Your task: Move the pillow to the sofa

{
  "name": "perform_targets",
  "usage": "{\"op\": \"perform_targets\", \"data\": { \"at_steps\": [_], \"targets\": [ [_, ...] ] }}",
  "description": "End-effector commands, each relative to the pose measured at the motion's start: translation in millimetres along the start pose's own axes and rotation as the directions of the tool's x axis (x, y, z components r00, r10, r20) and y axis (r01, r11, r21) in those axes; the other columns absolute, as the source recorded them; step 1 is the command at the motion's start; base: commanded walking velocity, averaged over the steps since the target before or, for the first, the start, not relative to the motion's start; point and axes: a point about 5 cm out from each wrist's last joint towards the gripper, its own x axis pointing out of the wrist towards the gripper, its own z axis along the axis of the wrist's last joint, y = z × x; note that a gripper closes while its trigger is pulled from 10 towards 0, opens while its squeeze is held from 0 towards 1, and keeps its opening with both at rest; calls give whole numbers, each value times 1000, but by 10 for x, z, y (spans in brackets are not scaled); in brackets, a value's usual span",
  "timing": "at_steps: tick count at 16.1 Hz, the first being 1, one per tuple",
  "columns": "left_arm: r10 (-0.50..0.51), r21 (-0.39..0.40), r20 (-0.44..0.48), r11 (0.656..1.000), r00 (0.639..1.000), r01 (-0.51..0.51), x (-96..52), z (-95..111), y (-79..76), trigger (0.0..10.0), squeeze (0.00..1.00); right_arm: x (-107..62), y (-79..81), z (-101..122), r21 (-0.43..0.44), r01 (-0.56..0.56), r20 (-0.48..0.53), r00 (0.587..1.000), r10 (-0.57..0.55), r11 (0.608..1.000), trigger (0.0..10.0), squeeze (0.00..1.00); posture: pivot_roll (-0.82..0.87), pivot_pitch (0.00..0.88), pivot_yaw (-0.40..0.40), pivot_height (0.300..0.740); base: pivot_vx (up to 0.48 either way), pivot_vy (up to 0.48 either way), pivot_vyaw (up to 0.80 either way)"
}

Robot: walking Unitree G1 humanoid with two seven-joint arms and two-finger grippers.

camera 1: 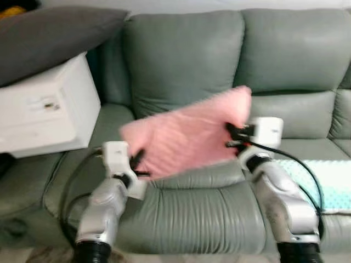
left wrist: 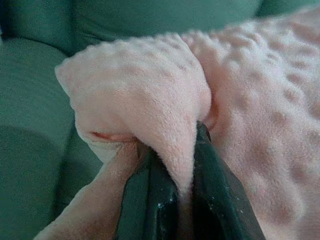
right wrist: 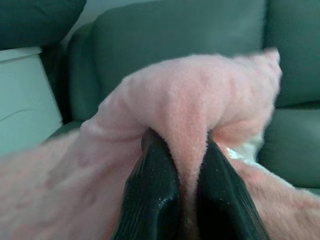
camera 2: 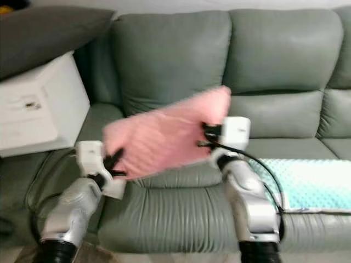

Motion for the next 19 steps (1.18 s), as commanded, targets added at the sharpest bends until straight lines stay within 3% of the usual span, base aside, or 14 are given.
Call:
{"op": "perform_targets", "data": {
  "at_steps": [1,19],
  "targets": [
    [8,23,35,1000,999,-8,-4,95,54,10000,0,25,82,99,-1,-24,46,999,24,1000,10000,0,-182,0,13,740,0,0,0],
    [6,47,11,999,1000,-6,-1,27,22,10000,0,5,72,71,-3,-20,35,999,20,1000,10000,0,-188,0,11,740,0,0,0]
  ]
}}
